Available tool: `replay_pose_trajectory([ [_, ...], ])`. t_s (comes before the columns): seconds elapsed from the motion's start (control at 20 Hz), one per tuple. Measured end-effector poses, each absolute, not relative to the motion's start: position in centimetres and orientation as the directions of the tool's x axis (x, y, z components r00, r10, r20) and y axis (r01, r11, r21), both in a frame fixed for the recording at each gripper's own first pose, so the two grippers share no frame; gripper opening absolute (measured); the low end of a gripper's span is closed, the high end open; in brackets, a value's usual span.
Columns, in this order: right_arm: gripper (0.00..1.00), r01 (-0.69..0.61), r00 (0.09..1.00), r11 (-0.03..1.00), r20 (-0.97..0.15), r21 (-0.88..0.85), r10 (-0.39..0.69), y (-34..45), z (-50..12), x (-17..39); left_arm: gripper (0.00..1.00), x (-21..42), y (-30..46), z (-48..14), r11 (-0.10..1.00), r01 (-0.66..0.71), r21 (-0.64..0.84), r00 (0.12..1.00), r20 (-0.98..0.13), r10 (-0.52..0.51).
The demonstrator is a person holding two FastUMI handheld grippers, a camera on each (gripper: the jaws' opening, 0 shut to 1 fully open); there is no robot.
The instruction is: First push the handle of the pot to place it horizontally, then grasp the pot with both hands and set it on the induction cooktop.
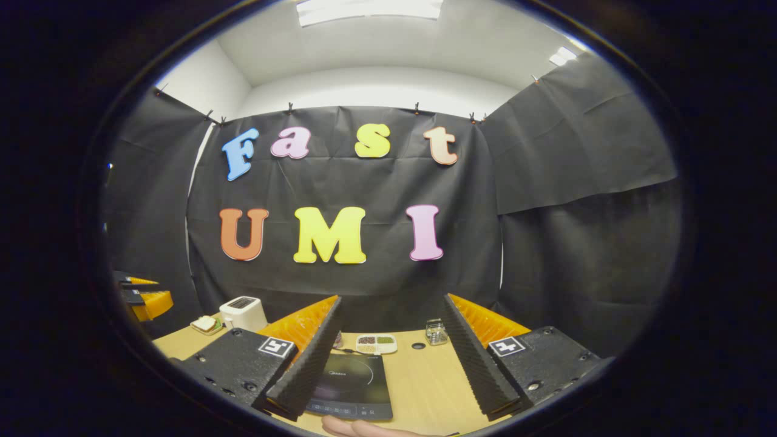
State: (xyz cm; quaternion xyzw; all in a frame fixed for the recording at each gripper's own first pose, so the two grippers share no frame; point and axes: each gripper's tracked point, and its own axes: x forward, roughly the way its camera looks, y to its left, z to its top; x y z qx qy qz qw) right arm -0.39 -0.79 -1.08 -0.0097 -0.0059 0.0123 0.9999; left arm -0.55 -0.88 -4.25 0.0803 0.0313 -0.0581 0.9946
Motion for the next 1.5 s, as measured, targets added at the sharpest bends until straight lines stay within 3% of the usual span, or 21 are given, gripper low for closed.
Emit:
replay_pose_trajectory([
  [0.05, 0.99, -0.025, 1.000, 0.999, 0.011, -0.021, 0.025, -0.8, -1.2, -0.4, 0.26, -0.2, -0.7, -4.9, 0.979, 0.122, 0.164, 0.990, -0.085, -0.109],
  [0.1, 0.99, -0.024, 1.000, 0.999, 0.011, -0.022, 0.025, -0.9, -1.2, -0.3, 0.21, -0.1, -0.3, -5.2, 0.980, 0.108, 0.168, 0.992, -0.090, -0.094],
  [0.2, 0.99, -0.020, 1.000, 0.999, 0.010, -0.026, 0.021, -0.9, -1.2, -0.1, 0.00, -0.1, -0.4, -6.9, 0.982, 0.123, 0.144, 0.985, -0.136, -0.103],
  [0.65, 0.99, -0.037, 0.999, 0.999, -0.019, -0.025, 0.037, -0.7, -2.0, 0.4, 0.00, 1.2, 0.6, -15.2, 0.986, 0.138, 0.098, 0.941, -0.325, -0.100],
  [1.5, 0.99, -0.045, 0.999, 0.998, -0.008, -0.039, 0.045, -1.1, -2.2, 0.0, 0.00, 1.5, 1.8, -30.4, 0.987, 0.157, -0.041, 0.761, -0.632, -0.147],
])
